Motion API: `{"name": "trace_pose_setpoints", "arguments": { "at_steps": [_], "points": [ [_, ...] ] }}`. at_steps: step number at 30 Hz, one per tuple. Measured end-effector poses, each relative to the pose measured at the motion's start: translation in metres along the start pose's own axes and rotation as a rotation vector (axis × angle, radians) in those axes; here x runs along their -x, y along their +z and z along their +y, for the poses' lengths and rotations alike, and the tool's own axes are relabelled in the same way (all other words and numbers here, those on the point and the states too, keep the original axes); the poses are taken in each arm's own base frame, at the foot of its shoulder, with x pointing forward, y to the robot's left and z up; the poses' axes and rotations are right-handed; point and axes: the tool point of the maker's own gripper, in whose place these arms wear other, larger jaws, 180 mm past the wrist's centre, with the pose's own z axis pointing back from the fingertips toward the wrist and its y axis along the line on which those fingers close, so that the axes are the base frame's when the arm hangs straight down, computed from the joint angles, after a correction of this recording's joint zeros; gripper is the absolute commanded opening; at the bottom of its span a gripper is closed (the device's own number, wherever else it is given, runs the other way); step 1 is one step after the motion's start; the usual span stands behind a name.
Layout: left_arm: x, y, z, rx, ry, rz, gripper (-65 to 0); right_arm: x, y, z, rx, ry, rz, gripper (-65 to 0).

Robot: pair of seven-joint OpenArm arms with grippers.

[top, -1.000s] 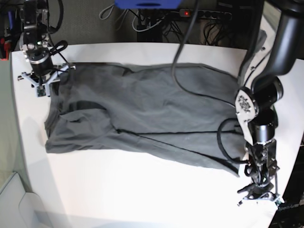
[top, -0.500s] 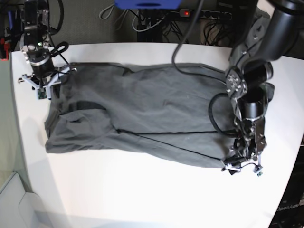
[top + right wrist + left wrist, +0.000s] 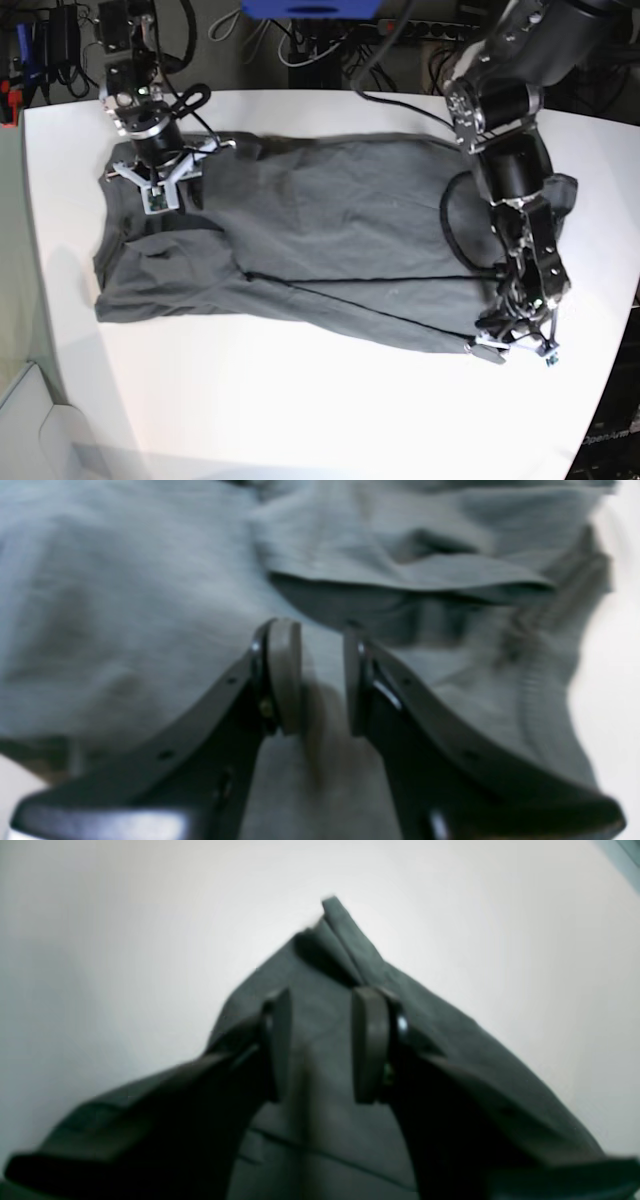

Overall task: Layout the t-shirt on the table in an organized manner, then fold the t-shirt properly
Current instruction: 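Grasp the shirt's edge with both grippers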

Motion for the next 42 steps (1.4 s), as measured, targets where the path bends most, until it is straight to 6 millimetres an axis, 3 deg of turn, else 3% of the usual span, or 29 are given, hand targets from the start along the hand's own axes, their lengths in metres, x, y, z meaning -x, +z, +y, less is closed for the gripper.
{"name": "trace_pose_setpoints", "arguments": {
  "at_steps": [5, 9, 13, 15, 19, 25, 30, 33, 38, 42],
  "points": [
    [0.035, 0.012, -0.021, 0.036, 0.016, 0.054, -44.7, 0.006, -0.002, -0.003, 0.005, 0.0, 0.016, -48.2],
    [0.064, 0.025, -0.042, 0.08, -0.049, 0.102, -44.7, 0.0, -0.001, -0.021, 0.022, 0.054, 0.01, -44.7],
    [0.1, 0.035, -0.039, 0.084, -0.116, 0.151, -44.7, -0.009, -0.005, -0.03, 0.03, 0.081, -0.009, -36.9],
    [0.115, 0.037, -0.031, 0.07, -0.124, 0.188, -44.7, -0.003, -0.007, -0.037, 0.038, 0.091, 0.012, -34.4],
    [0.106, 0.035, -0.008, 0.032, -0.154, 0.155, -44.7, 0.01, -0.019, -0.051, 0.054, 0.096, 0.06, -33.2],
    [0.108, 0.035, 0.014, 0.006, -0.191, 0.157, -44.6, 0.014, -0.035, -0.076, 0.093, 0.107, 0.094, -33.2],
    [0.108, 0.026, 0.027, -0.004, -0.271, 0.16, -44.6, -0.005, -0.046, -0.085, 0.111, 0.109, 0.052, -33.1],
    [0.111, 0.025, 0.035, -0.013, -0.284, 0.141, -44.6, -0.005, -0.046, -0.085, 0.109, 0.11, 0.057, -33.1],
    [0.122, 0.031, 0.047, -0.011, -0.309, 0.075, -44.7, -0.023, -0.042, -0.083, 0.104, 0.129, 0.008, -33.1],
    [0.131, 0.04, 0.066, -0.01, -0.325, 0.051, -44.8, -0.032, -0.027, -0.079, 0.096, 0.162, -0.019, -33.1]
  ]
}}
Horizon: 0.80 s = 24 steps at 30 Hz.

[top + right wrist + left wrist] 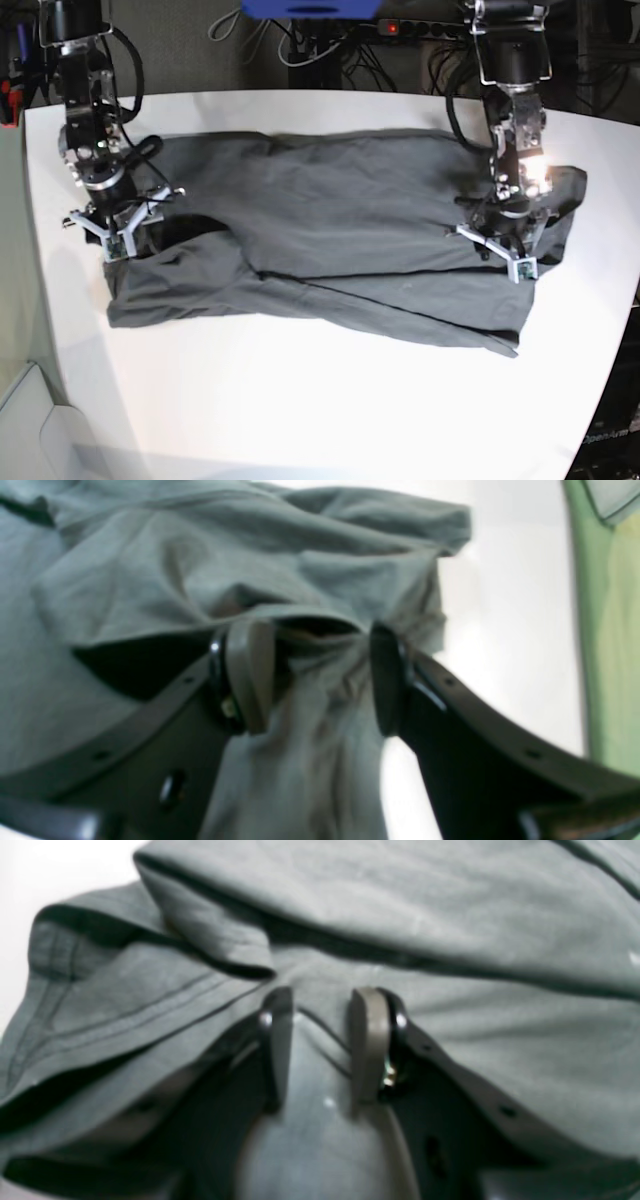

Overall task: Layout the t-shirt on the table in an organized manner, then fold the t-shirt properly
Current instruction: 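Grasp the shirt's edge with both grippers, then drag the held fabric with the right gripper away from the left gripper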

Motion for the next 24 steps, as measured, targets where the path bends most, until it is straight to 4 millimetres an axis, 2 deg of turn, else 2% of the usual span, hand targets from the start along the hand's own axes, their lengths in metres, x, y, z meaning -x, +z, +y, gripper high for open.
{"name": "trace_pose_setpoints", "arguments": {
  "at_steps": [4, 8, 12, 18, 20, 24],
  "points": [
    [0.006, 0.004, 0.012, -0.009, -0.014, -0.018, -44.8, -0.006, 0.009, 0.004, -0.01, 0.014, -0.021, -33.1],
    [0.01, 0.011, 0.037, -0.05, -0.005, 0.002, -44.9, 0.001, 0.013, 0.009, -0.02, 0.013, -0.005, -33.1],
    [0.011, 0.016, 0.056, -0.088, -0.021, 0.015, -44.9, 0.002, 0.012, 0.023, -0.041, -0.013, -0.006, -32.8],
    [0.011, 0.016, 0.057, -0.104, -0.02, 0.028, -44.9, -0.007, 0.005, 0.044, -0.099, 0.014, -0.024, -31.5],
    [0.01, 0.016, 0.056, -0.103, -0.021, 0.025, -44.9, -0.005, 0.004, 0.047, -0.11, 0.021, -0.014, -30.9],
    [0.011, 0.016, 0.056, -0.107, -0.02, 0.025, -44.9, -0.014, -0.003, 0.053, -0.125, 0.026, -0.035, -30.9]
  ]
}}
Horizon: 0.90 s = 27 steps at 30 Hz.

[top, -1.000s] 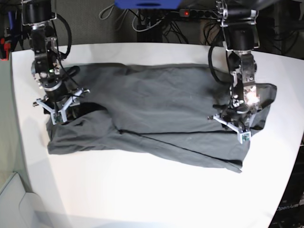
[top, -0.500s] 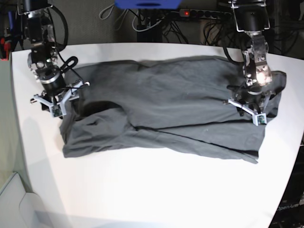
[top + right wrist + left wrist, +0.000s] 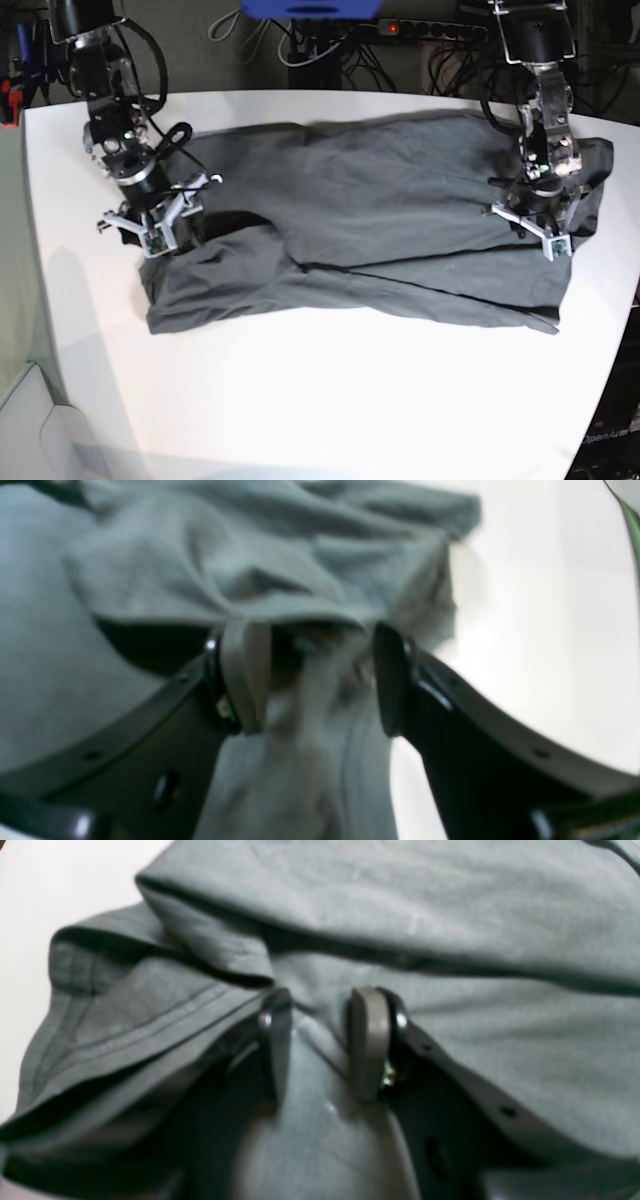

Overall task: Layout the t-shirt on the table in an organized manner, then fold the t-shirt properly
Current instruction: 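Drag the held fabric with the right gripper away from the left gripper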

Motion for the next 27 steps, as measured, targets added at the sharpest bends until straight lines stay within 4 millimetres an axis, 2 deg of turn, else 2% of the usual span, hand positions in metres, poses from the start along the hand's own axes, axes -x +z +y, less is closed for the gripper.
{"name": "trace_pose_setpoints", "arguments": {
  "at_steps": [6, 11, 16, 20, 25, 27],
  "points": [
    [0.0, 0.0, 0.0, -0.001, -0.001, 0.0, -44.9, 0.01, -0.012, -0.011, 0.019, -0.003, 0.039, -30.9],
    [0.0, 0.0, 0.0, 0.0, -0.001, 0.0, -44.9, 0.006, -0.017, -0.016, 0.027, -0.002, 0.028, -30.8],
    [-0.002, -0.001, -0.001, 0.0, 0.002, 0.004, -44.9, 0.003, -0.022, 0.004, -0.081, 0.026, 0.028, -30.9],
    [-0.002, -0.001, -0.001, -0.001, 0.002, 0.009, -44.9, 0.009, -0.023, 0.006, -0.094, 0.025, 0.045, -30.9],
    [-0.003, -0.001, -0.001, -0.003, 0.001, 0.01, -44.9, 0.002, -0.035, 0.012, -0.123, 0.047, 0.038, -31.5],
    [-0.003, -0.001, -0.001, -0.003, 0.001, 0.01, -44.9, 0.005, -0.036, 0.017, -0.139, 0.056, 0.041, -34.1]
  ]
}}
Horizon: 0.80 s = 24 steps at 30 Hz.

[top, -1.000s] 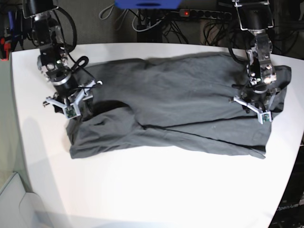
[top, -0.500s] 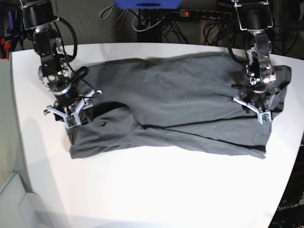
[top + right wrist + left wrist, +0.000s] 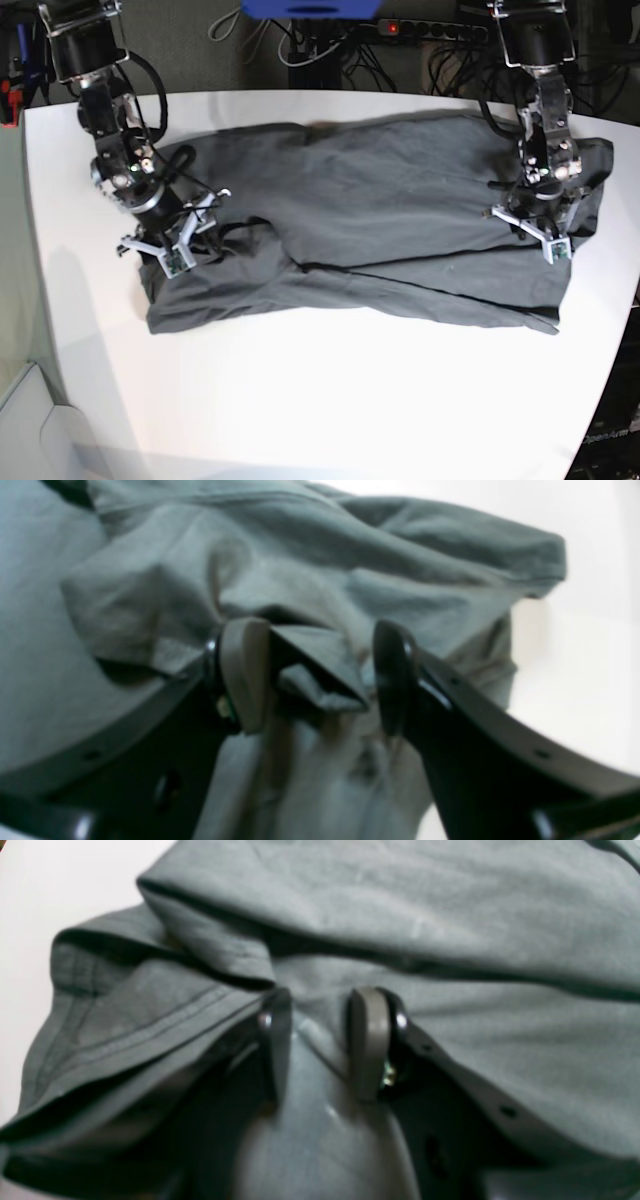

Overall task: Layout the t-shirt on the table in an organized manner, then fold the t-shirt properly
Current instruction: 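Drag the held fabric with the right gripper away from the left gripper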

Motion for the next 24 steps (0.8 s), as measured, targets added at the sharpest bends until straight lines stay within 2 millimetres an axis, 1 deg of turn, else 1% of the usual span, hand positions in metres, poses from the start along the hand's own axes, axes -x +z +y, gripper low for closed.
{"name": "trace_pose_setpoints", "arguments": {
  "at_steps": [2, 4, 7, 10, 12, 14, 19, 20, 22, 24],
  "points": [
    [-0.001, 0.0, 0.0, -0.001, 0.0, -0.001, -45.0, 0.008, -0.002, 0.006, -0.016, 0.004, 0.028, -40.7],
    [0.0, 0.0, 0.0, -0.001, -0.001, 0.002, -45.0, 0.01, -0.004, 0.007, -0.022, 0.009, 0.04, -48.9],
    [0.0, 0.0, 0.0, -0.001, -0.002, 0.002, -45.0, -0.003, -0.009, 0.007, -0.026, 0.033, 0.016, -58.0],
    [0.0, 0.0, 0.0, -0.001, -0.002, 0.002, -45.0, -0.013, -0.012, -0.004, 0.008, 0.107, 0.01, -65.0],
    [0.0, 0.0, 0.0, -0.001, -0.002, 0.002, -45.0, -0.019, -0.013, -0.011, 0.027, 0.145, 0.006, -65.0],
    [-0.001, 0.0, 0.0, -0.002, -0.002, 0.002, -45.0, -0.032, -0.016, -0.016, 0.034, 0.154, -0.015, -65.0],
    [0.0, 0.0, 0.0, -0.001, -0.002, 0.002, -45.0, -0.086, -0.028, -0.026, 0.063, 0.164, -0.116, -65.0],
    [0.0, 0.0, 0.0, -0.002, -0.002, 0.002, -45.0, -0.099, -0.03, -0.028, 0.07, 0.162, -0.143, -65.0],
    [0.0, 0.0, 0.0, -0.002, -0.002, 0.002, -45.0, -0.115, -0.033, -0.031, 0.073, 0.163, -0.169, -65.0],
    [0.0, 0.0, 0.0, -0.002, -0.003, 0.0, -45.0, -0.13, -0.04, -0.037, 0.084, 0.154, -0.19, -65.0]
  ]
}}
